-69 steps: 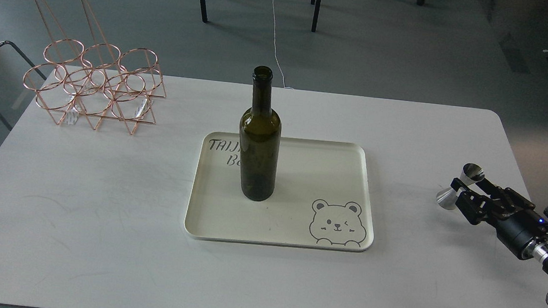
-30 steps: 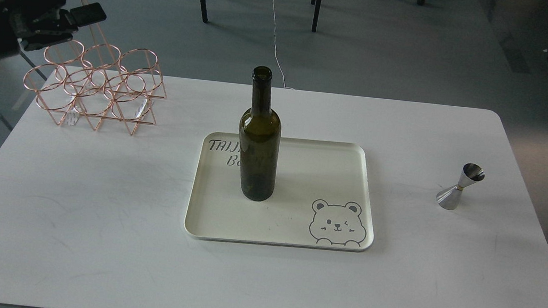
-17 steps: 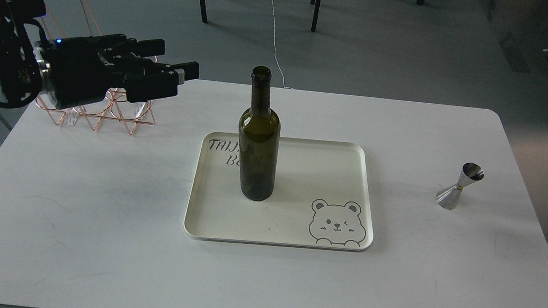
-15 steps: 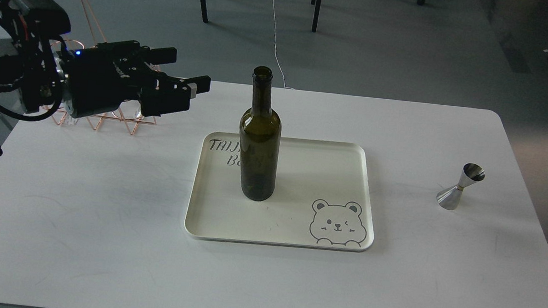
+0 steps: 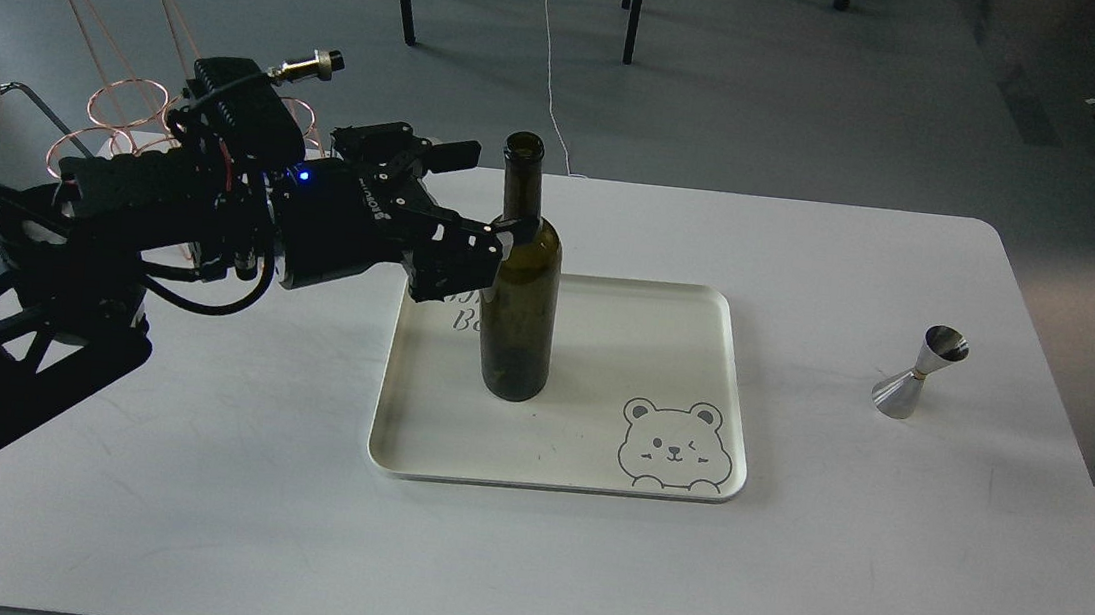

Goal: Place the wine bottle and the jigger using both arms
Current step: 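Close the left gripper around the wine bottle's neck, then lift the wine bottle off the tray and carry it over the copper rack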

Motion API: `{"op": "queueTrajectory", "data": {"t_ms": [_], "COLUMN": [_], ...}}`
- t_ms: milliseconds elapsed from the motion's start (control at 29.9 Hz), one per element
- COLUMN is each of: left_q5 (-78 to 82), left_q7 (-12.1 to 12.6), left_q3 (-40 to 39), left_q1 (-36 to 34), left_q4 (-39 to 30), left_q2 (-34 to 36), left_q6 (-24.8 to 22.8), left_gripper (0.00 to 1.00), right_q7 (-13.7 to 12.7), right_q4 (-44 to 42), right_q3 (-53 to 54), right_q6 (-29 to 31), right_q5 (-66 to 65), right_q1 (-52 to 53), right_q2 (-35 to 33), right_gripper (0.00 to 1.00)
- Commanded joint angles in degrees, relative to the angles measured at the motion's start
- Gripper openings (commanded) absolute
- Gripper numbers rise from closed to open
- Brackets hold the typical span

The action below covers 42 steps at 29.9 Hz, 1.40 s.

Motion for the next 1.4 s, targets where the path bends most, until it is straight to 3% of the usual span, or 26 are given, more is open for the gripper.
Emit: {"op": "queueTrajectory", "data": {"t_ms": [0, 501, 601, 668, 701, 902, 1136, 1369], "left_q5": [1.2, 1.3, 1.3, 1.3, 1.3, 1.2, 0.9, -3.0], "left_q7": [0.1, 1.8, 2.0, 2.0, 2.0, 2.0, 1.3, 1.3], "left_q3": [0.0, 0.0, 0.0, 0.0, 0.0, 0.0, -0.5, -5.2], "left_q1": [0.0, 0.0, 0.0, -0.1, -0.1, -0.1, -0.1, -1.3], "left_q4": [2.4, 5.9, 5.9, 5.9, 5.9, 5.8, 5.0, 3.4], "left_q2": [-2.3, -6.0, -6.1, -6.0, -5.9, -5.9, -4.9, -1.2], "left_q6": [0.2, 2.1, 2.1, 2.2, 2.3, 2.5, 2.9, 4.1], "left_gripper": [0.90, 0.74, 0.64, 0.43, 0.38, 0.34, 0.17, 0.16], "right_q7": [0.1, 0.1, 0.1, 0.1, 0.1, 0.1, 0.1, 0.1], "right_q4": [-0.1, -0.1, -0.2, -0.3, -0.3, -0.3, -0.3, -0.2], "right_q3": [0.1, 0.1, 0.1, 0.1, 0.1, 0.1, 0.0, 0.0], "right_q6": [-0.2, -0.2, -0.2, -0.2, -0.2, -0.2, -0.1, 0.1], "right_q5": [0.0, 0.0, 0.0, 0.0, 0.0, 0.0, 0.0, 0.0], "right_q1": [-0.1, -0.1, -0.1, -0.2, -0.2, -0.2, -0.2, -0.1], "right_q2": [0.0, 0.0, -0.1, -0.2, -0.2, -0.3, -0.3, -0.5], "right_gripper": [0.97, 0.97, 0.97, 0.97, 0.97, 0.97, 0.97, 0.97]}}
